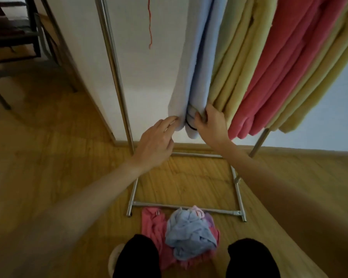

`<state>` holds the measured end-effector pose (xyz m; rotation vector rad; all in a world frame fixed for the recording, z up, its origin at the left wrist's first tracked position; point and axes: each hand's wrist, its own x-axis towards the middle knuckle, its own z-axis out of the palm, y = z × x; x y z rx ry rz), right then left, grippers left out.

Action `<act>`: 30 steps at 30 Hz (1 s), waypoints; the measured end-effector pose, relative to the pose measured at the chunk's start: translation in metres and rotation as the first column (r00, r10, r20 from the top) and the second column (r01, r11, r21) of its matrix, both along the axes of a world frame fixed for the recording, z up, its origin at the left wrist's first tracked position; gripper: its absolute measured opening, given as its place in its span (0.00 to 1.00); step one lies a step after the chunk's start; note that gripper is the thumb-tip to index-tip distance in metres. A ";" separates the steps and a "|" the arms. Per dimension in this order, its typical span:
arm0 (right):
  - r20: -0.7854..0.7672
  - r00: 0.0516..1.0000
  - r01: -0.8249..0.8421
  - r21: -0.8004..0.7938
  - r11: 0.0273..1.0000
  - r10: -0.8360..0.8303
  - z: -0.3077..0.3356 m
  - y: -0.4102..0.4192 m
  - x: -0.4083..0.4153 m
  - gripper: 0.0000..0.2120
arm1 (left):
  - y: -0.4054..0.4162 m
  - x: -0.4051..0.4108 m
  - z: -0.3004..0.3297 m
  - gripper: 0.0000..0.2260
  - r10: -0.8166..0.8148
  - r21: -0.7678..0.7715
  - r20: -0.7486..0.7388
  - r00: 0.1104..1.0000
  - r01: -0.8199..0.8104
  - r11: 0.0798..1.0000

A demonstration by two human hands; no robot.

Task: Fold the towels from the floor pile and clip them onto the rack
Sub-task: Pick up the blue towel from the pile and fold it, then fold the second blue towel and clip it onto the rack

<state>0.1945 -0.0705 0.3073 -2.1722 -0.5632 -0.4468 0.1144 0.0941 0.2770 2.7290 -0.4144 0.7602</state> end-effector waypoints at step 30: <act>-0.786 0.617 -0.588 -0.485 0.647 -0.028 -0.446 -0.081 -0.143 0.34 | -0.041 -0.087 -0.427 0.08 0.094 0.026 -0.990 0.105 -0.519 0.854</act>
